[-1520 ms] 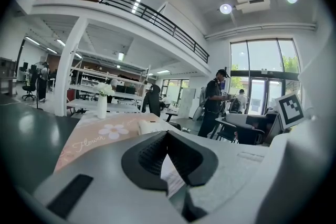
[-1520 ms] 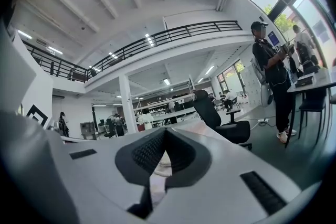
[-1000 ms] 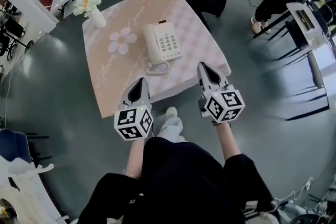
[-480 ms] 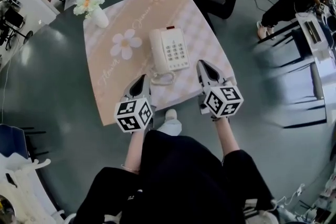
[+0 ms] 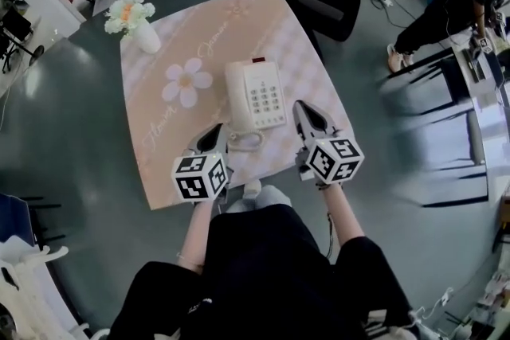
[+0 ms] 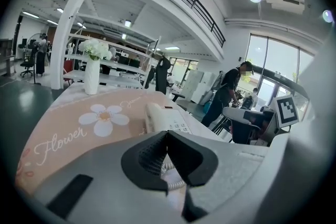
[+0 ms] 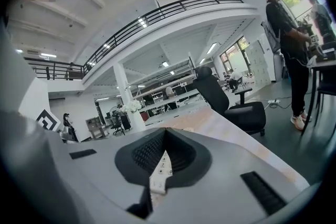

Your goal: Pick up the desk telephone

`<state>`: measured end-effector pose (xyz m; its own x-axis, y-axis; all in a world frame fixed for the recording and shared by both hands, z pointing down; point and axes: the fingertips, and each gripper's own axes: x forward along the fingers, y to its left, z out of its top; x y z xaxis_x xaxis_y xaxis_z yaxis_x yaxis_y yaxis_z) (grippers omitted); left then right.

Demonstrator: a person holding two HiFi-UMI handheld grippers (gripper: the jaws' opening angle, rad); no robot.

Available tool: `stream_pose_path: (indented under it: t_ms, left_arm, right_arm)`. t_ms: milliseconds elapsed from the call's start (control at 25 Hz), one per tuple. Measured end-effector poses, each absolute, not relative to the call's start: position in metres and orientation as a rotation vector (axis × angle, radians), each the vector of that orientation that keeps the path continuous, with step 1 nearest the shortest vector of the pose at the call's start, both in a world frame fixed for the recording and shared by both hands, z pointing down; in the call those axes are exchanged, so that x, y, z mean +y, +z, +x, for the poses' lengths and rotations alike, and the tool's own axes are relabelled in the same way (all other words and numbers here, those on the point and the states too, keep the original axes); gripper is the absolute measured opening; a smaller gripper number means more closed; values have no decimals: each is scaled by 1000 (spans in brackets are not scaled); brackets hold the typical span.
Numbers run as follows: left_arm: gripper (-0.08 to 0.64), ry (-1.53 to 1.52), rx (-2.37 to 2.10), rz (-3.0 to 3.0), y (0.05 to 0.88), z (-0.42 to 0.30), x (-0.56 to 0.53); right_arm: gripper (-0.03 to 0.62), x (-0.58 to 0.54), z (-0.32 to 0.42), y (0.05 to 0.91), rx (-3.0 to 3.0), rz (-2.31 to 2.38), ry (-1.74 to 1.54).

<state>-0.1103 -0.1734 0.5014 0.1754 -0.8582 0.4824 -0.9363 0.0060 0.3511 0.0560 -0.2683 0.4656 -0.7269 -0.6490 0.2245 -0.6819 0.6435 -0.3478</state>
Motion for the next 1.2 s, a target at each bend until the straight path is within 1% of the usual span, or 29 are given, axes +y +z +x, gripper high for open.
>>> stream_pose_path:
  t_ms: [240, 560, 640, 720, 760, 800, 960, 1040, 1200]
  left_arm:
    - [0, 165, -1644, 1835, 511, -107, -200]
    - [9, 119, -1675, 1746, 522, -115, -240]
    - [31, 105, -1688, 1722, 527, -118, -248]
    - [68, 89, -1686, 1707, 531, -119, -255]
    - [80, 85, -1681, 1701, 533, -118, -258]
    - [91, 84, -1676, 1695, 535, -118, -261]
    - [171, 58, -1652, 1662, 547, -120, -269]
    - [209, 37, -1626, 1646, 552, -120, -273]
    - [281, 24, -1595, 1618, 564, -119, -279]
  right_arm:
    - [-8, -300, 51, 486, -2748, 1108, 695]
    - [-5, -340, 25, 514, -2726, 982, 830]
    - [-3, -348, 19, 519, -2729, 955, 865]
    - [0, -355, 15, 525, -2722, 939, 879]
    - [27, -359, 14, 529, -2712, 940, 890]
    - [68, -362, 13, 533, -2699, 943, 911]
    - [133, -374, 8, 550, -2654, 951, 1077]
    - [178, -378, 4, 554, -2637, 941, 1165]
    - [209, -382, -1, 565, -2573, 923, 1294]
